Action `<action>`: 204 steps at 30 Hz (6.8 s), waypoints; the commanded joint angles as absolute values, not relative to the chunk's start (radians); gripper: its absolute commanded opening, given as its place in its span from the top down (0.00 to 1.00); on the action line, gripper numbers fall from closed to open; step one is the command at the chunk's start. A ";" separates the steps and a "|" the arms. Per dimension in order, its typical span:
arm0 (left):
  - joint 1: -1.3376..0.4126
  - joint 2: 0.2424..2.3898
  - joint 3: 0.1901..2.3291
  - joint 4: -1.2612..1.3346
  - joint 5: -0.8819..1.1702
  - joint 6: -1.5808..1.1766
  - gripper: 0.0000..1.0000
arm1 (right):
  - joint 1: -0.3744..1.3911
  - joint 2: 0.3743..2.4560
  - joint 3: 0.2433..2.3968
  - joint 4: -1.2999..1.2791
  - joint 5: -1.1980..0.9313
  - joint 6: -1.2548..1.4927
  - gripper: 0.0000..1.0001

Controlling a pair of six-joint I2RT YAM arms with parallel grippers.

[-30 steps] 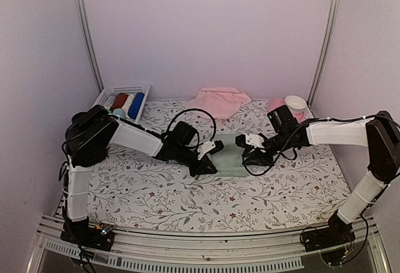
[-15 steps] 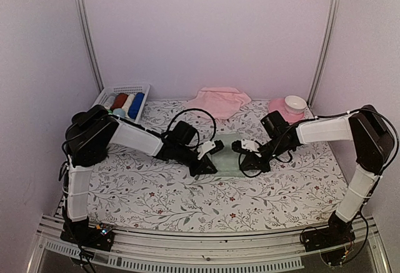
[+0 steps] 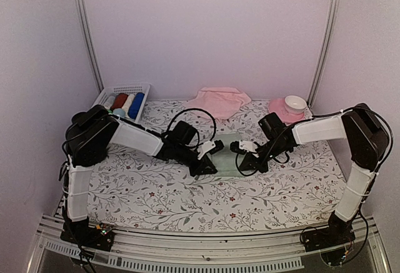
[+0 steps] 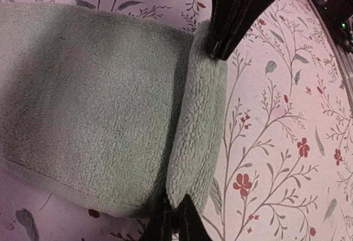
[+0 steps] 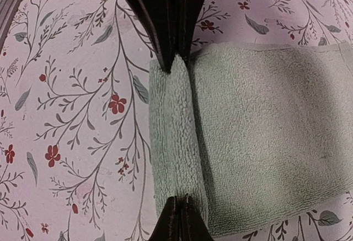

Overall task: Roll the towels
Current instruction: Roll the towel at the center of the board.

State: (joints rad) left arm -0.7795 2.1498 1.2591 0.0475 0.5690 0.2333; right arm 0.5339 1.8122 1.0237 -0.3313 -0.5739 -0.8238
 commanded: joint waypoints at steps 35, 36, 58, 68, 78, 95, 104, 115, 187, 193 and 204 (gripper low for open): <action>-1.036 2.016 0.971 0.406 -0.091 0.750 0.41 | 0.522 1.902 1.086 -0.295 -0.456 -0.724 0.97; -1.036 2.022 0.977 0.406 -0.099 0.751 0.40 | 0.521 1.902 1.087 -0.297 -0.457 -0.724 0.97; -1.034 2.147 1.060 0.288 -0.174 0.760 0.58 | 0.520 1.916 1.092 -0.313 -0.458 -0.735 0.97; -1.035 2.158 1.088 0.206 -0.157 0.743 0.87 | 0.519 1.904 1.097 -0.319 -0.469 -0.738 0.97; -1.009 2.136 1.143 0.050 -0.018 0.664 1.00 | 0.446 1.723 1.050 -0.299 -0.546 -0.789 0.69; -0.876 2.152 1.315 -0.212 0.456 0.469 1.00 | 0.540 1.520 0.822 -0.256 -0.585 -1.136 0.53; -0.823 2.189 1.388 -0.271 0.634 0.402 1.00 | 0.677 1.629 0.826 -0.172 -0.394 -1.085 0.59; -0.801 2.237 1.431 -0.325 0.722 0.402 1.00 | 0.717 1.682 0.821 -0.078 -0.271 -1.031 0.61; -1.028 1.957 0.975 0.367 0.128 0.608 0.66 | 0.543 2.077 1.287 -0.755 -0.704 -0.916 0.95; -1.027 2.017 0.993 0.333 0.113 0.611 0.66 | 0.543 2.085 1.290 -0.755 -0.702 -0.913 0.95; -1.025 2.050 1.020 0.281 0.059 0.620 0.96 | 0.539 2.079 1.298 -0.760 -0.718 -0.910 0.92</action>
